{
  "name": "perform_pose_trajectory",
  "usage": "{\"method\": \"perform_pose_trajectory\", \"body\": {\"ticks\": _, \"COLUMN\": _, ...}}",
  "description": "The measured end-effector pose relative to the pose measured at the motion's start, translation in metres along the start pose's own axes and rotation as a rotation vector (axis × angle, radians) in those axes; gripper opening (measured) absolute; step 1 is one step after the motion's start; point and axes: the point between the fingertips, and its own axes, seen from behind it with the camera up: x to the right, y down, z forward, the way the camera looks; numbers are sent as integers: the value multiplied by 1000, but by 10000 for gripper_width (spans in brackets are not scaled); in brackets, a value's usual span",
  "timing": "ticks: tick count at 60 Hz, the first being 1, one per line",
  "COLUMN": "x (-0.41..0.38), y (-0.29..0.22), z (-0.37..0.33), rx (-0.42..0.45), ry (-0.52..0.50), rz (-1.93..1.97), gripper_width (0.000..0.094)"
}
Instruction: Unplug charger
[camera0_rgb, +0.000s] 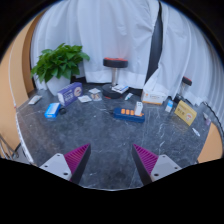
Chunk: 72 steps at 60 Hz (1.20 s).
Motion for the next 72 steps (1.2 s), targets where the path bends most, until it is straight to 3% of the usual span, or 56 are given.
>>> {"method": "perform_pose_trajectory", "body": {"ticks": 10, "x": 81, "y": -36, "z": 86, "rx": 72, "ry": 122, "rz": 63, "gripper_width": 849}}
{"method": "perform_pose_trajectory", "body": {"ticks": 26, "x": 131, "y": -114, "z": 200, "rx": 176, "ry": 144, "rz": 115, "gripper_width": 811}}
{"method": "perform_pose_trajectory", "body": {"ticks": 32, "x": 136, "y": -125, "z": 227, "rx": 203, "ry": 159, "rz": 94, "gripper_width": 659}}
{"method": "perform_pose_trajectory", "body": {"ticks": 40, "x": 135, "y": -117, "z": 250, "rx": 176, "ry": 151, "rz": 123, "gripper_width": 316}}
{"method": "perform_pose_trajectory", "body": {"ticks": 43, "x": 140, "y": -115, "z": 252, "rx": 183, "ry": 167, "rz": 120, "gripper_width": 208}}
{"method": "perform_pose_trajectory", "body": {"ticks": 53, "x": 137, "y": -123, "z": 249, "rx": 198, "ry": 121, "rz": 106, "gripper_width": 92}}
{"method": "perform_pose_trajectory", "body": {"ticks": 65, "x": 163, "y": -281, "z": 113, "rx": 553, "ry": 102, "rz": 114, "gripper_width": 86}}
{"method": "perform_pose_trajectory", "body": {"ticks": 72, "x": 197, "y": -287, "z": 97, "rx": 559, "ry": 113, "rz": 105, "gripper_width": 86}}
